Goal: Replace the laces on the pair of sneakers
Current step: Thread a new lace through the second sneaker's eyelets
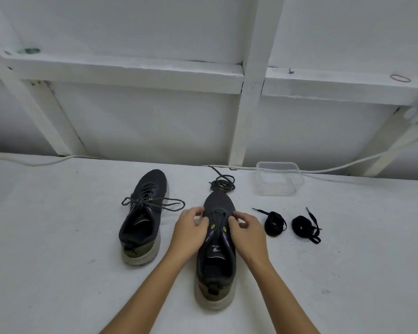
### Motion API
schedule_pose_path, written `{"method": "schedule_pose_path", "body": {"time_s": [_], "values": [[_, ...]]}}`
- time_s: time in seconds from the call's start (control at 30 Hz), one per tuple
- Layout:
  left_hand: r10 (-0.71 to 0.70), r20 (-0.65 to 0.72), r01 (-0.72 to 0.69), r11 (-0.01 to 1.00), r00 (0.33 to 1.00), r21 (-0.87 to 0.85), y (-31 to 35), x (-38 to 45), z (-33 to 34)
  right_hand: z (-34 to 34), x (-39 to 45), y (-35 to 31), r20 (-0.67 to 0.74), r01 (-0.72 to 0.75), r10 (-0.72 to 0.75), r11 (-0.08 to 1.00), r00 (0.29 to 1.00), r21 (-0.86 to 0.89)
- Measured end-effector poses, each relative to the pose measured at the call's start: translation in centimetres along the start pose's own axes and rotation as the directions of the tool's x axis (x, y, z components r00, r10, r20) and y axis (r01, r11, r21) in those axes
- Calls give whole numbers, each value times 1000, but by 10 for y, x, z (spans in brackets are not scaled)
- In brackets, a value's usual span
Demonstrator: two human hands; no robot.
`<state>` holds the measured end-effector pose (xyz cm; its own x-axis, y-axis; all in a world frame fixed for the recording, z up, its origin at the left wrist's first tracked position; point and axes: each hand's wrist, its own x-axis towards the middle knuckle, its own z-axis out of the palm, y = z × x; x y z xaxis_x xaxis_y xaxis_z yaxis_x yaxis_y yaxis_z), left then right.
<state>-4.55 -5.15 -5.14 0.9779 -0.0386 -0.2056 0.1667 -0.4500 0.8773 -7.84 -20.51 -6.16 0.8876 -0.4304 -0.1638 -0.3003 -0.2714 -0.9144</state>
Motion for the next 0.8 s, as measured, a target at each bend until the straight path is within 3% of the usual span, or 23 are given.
{"method": "schedule_pose_path", "body": {"time_s": [0.23, 0.4, 0.57, 0.8], "values": [[105, -17, -98, 971, 994, 220, 34, 72, -1, -4, 52, -26, -33, 128, -135, 979, 990, -161], [72, 2, -67, 923, 997, 380, 32, 112, 7, 6, 94, -37, 85, 237, -221, 911, 972, -337], [73, -23, -56, 898, 997, 436, 25, 135, 14, 19, 115, -33, 173, 249, -191, 869, 966, -429], [108, -11, -86, 847, 994, 524, 24, 152, 18, 22, 126, -25, 179, 219, -155, 875, 972, -432]]}}
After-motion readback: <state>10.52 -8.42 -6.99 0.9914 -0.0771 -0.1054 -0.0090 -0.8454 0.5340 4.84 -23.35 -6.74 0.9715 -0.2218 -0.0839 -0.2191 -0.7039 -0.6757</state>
